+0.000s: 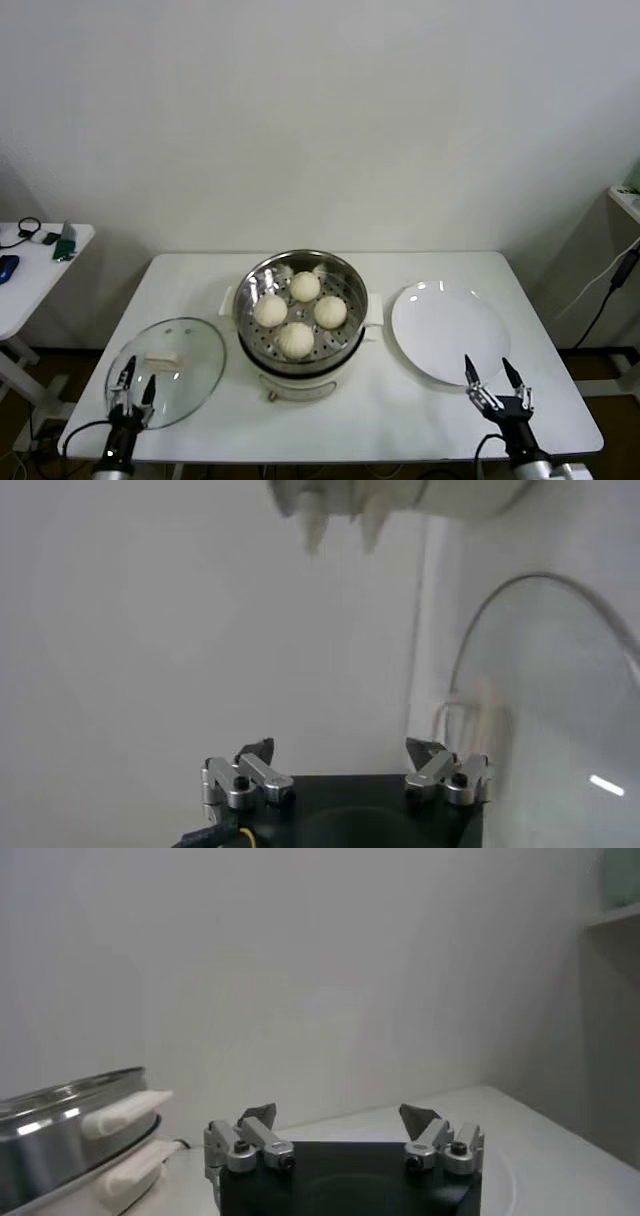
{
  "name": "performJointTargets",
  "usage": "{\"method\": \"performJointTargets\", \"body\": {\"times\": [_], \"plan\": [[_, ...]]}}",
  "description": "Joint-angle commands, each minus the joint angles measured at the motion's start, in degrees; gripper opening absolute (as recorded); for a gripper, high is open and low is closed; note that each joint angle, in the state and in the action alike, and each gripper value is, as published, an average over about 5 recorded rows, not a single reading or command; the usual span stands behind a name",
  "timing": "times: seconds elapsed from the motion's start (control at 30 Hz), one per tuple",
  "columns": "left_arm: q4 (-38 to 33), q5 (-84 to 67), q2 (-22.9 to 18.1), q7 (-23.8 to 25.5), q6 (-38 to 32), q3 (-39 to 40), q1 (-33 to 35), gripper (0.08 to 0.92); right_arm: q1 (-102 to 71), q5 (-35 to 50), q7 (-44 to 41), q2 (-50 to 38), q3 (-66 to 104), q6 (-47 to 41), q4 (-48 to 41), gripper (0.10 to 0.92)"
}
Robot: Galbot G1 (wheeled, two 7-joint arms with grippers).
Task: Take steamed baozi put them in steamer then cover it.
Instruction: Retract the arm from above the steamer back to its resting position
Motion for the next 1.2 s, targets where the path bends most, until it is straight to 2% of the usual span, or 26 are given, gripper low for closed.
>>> {"method": "performJointTargets", "body": {"times": [0.03, 0.2, 0.53, 1.1, 1.2], "plan": [[8.59, 7.99, 2.28, -0.73, -0.74, 0.33, -5.36, 0.823, -3.36, -1.24, -0.09, 2.94, -0.27, 1.63, 1.70, 0.823], [9.72, 7.84, 3.21, 0.87, -0.52, 0.85, -7.86, 0.823, -4.12, -1.35, -0.24, 3.21, -0.11, 2.03, 1.87, 0.823], [13.96, 8.01, 4.81, 0.85, -0.52, 2.22, -12.93, 0.823, -5.44, -1.67, -0.54, 4.07, 0.20, 3.17, 1.63, 0.823], [17.55, 8.09, 5.83, 1.66, -1.07, 3.58, -16.15, 0.822, -6.73, -2.58, -0.76, 4.91, 0.25, 4.82, 1.28, 0.823], [17.82, 8.45, 5.82, 1.90, -1.44, 3.62, -16.08, 0.790, -6.86, -2.61, -0.83, 4.99, 0.22, 5.04, 1.22, 0.823]]}}
